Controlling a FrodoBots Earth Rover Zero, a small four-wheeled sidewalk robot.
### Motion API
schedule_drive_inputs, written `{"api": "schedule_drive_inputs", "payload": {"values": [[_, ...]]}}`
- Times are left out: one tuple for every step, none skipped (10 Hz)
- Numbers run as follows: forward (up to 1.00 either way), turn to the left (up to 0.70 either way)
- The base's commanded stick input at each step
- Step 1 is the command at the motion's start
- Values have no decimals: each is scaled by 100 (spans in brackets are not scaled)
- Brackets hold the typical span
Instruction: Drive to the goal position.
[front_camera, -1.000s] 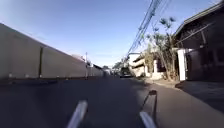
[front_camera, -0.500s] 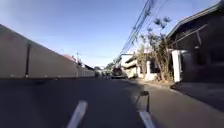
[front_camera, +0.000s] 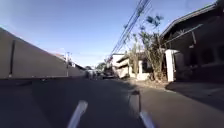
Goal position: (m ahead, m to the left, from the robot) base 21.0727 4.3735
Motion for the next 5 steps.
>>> {"api": "schedule_drive_inputs", "payload": {"values": [[85,-32],[85,-20],[85,-9],[85,0],[85,0]]}}
